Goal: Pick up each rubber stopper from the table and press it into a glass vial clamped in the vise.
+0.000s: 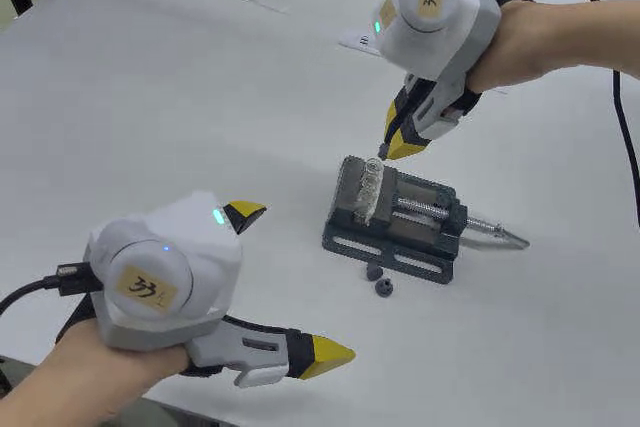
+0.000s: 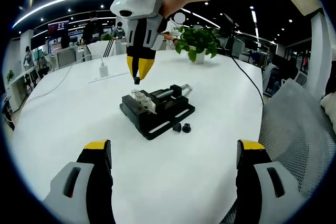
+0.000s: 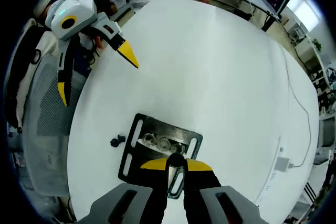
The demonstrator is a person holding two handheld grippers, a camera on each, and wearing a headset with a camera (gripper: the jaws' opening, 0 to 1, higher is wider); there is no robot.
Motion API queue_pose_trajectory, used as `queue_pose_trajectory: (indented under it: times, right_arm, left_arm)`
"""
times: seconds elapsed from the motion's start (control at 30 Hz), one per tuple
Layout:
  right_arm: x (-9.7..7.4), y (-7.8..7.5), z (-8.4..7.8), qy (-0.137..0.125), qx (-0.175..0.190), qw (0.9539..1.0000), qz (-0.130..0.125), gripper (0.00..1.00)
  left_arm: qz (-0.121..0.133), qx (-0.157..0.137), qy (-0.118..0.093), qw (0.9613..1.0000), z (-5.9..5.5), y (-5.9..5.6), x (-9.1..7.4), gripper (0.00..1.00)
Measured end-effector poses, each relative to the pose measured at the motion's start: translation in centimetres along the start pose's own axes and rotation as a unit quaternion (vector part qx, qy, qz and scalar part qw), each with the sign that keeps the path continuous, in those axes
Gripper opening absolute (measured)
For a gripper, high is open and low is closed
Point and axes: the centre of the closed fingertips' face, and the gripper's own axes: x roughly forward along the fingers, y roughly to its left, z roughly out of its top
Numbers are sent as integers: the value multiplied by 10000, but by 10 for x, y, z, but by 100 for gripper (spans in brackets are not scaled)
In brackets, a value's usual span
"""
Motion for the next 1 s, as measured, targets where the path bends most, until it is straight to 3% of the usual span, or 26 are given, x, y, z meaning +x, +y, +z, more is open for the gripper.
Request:
queue_pose_trajectory:
  times: [0.6,1.0]
  right_arm:
    - [17,-6,3,42,13,9998,184,5]
    - [20,-6,3,266,21,9994,224,5]
  left_arm:
    - [12,-68,56,10000,-4,5,0,99]
    - [-10,-122,80,9999,-7,5,1,99]
